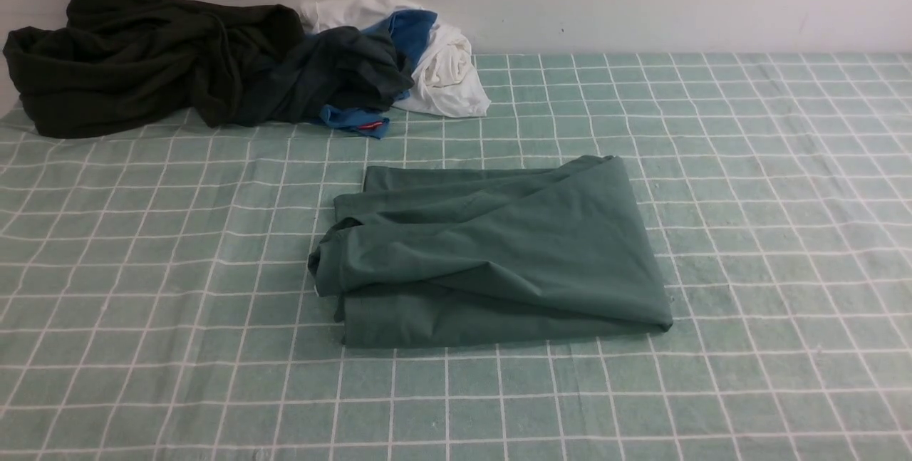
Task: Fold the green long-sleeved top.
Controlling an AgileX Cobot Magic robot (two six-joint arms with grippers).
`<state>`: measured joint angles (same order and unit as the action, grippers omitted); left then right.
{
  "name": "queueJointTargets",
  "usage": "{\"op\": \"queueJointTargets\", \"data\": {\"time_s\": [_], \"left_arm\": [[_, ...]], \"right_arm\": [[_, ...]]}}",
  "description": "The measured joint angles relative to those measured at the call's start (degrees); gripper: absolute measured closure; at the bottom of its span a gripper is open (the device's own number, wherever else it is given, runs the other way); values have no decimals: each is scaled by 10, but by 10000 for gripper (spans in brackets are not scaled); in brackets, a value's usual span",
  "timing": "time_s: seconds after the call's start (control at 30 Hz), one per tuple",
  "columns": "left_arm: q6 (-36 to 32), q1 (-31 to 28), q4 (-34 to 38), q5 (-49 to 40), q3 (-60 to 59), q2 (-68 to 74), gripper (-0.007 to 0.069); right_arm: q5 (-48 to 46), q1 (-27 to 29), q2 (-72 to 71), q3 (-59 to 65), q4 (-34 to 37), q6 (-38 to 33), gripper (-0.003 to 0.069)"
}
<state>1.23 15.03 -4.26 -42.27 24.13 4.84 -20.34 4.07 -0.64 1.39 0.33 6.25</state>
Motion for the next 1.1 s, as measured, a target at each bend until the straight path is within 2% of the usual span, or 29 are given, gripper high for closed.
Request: {"op": "queueJointTargets", "data": {"time_s": [0.07, 0.2, 0.4, 1.1], "left_arm": [[0, -15, 5, 48, -25, -13, 628], [-30, -102, 43, 189, -124, -51, 628], [-65, -187, 57, 215, -225, -54, 628], [-61, -183, 64, 224, -252, -55, 628]], "right_arm": [[0, 0, 0, 0, -3, 0, 673], [0, 0, 0, 0, 0, 0, 673], [0, 0, 0, 0, 0, 0, 673], [0, 0, 0, 0, -3, -1, 673]]}}
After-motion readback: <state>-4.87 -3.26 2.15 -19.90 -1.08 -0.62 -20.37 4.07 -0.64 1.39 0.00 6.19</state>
